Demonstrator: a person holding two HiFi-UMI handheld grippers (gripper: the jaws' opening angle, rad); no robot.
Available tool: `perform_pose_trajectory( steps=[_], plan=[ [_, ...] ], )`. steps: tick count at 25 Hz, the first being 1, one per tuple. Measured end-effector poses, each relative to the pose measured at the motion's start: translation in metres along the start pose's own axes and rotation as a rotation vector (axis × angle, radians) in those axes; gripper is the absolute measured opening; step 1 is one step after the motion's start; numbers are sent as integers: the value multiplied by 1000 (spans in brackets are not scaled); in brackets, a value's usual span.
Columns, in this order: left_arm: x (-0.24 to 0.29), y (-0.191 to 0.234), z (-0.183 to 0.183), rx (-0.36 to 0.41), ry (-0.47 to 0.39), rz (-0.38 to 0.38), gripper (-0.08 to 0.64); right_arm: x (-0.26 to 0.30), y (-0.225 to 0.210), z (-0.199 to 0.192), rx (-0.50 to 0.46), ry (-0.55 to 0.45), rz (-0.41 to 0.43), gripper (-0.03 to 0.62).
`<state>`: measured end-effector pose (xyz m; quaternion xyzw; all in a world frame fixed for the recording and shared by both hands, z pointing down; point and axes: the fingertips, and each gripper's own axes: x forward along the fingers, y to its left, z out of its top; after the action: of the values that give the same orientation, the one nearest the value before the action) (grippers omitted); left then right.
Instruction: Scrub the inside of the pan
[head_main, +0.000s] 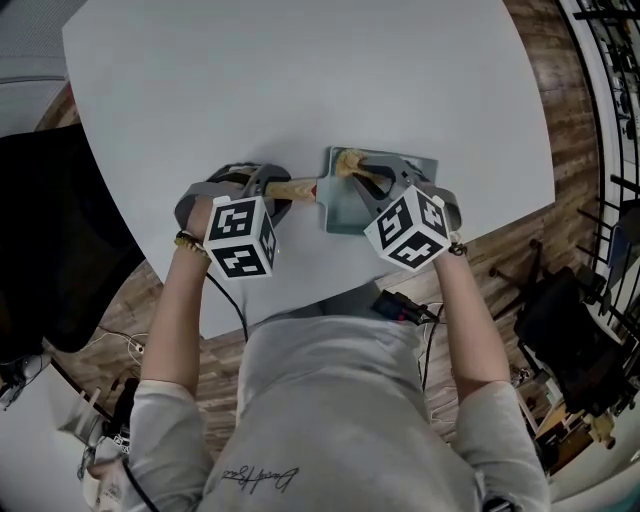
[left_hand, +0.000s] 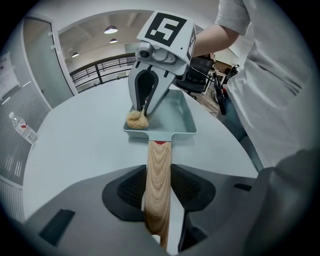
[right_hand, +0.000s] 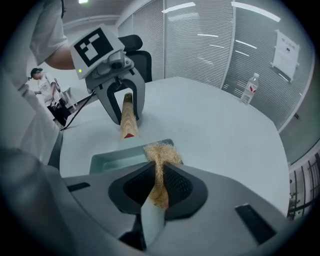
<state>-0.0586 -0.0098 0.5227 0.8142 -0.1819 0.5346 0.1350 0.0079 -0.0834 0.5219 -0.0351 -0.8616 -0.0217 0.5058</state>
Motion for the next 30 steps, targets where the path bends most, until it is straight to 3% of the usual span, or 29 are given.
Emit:
perform_pose_trajectory(
  steps=[8, 13, 20, 30],
  plan=[
    [-2, -2, 0, 6, -5, -3, 155, 24, 4, 1, -119, 121, 2, 67],
    [-2, -2, -2, -9, 7, 6, 155, 28, 5, 1, -80, 212, 117, 69],
    [0, 2, 0, -32, 14, 19, 156, 28, 8, -2, -103, 268, 152, 67],
    [2, 5, 1, -52, 16, 43, 158, 12, 75, -26, -54, 305, 397, 69]
  ],
)
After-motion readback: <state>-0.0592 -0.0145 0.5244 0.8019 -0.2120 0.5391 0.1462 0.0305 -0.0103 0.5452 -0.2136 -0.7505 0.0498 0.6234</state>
